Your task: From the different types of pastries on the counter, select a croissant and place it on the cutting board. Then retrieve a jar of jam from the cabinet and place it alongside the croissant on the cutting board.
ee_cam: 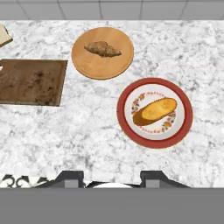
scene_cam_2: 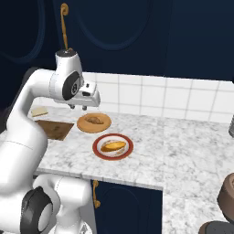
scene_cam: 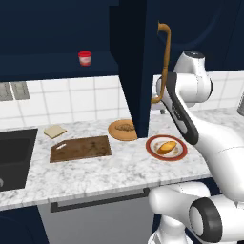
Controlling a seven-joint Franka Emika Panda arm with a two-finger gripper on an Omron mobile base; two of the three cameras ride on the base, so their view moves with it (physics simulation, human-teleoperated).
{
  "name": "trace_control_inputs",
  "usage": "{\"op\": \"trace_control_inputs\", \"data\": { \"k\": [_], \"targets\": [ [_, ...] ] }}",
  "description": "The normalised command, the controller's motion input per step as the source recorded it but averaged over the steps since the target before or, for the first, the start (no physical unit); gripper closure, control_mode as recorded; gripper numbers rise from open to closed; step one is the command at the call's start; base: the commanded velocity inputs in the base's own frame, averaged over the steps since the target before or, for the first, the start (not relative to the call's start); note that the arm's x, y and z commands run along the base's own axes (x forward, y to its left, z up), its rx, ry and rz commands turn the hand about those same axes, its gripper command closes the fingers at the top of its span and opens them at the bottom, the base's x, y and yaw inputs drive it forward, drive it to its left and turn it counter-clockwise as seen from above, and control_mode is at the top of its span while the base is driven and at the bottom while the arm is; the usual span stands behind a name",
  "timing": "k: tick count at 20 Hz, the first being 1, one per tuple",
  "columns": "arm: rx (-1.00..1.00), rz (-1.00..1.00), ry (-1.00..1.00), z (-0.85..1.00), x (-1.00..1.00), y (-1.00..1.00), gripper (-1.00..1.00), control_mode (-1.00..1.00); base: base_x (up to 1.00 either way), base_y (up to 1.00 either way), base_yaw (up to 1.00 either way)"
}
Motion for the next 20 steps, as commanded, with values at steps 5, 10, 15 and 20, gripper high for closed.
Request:
{"op": "trace_control_inputs", "data": {
  "k": [5, 10, 15, 20],
  "targets": [
    [0.00, 0.10, 0.12, -0.57, 0.00, 0.00, -1.00, -1.00, 0.00, 0.00, 0.00],
    [0.00, 0.22, 0.16, -0.78, 0.00, 0.00, -1.00, -1.00, 0.00, 0.00, 0.00],
    [0.00, 0.26, 0.12, -0.64, 0.00, 0.00, -1.00, -1.00, 0.00, 0.00, 0.00],
    [0.00, 0.30, 0.05, -0.33, 0.13, 0.00, -1.00, -1.00, 0.00, 0.00, 0.00]
  ]
}}
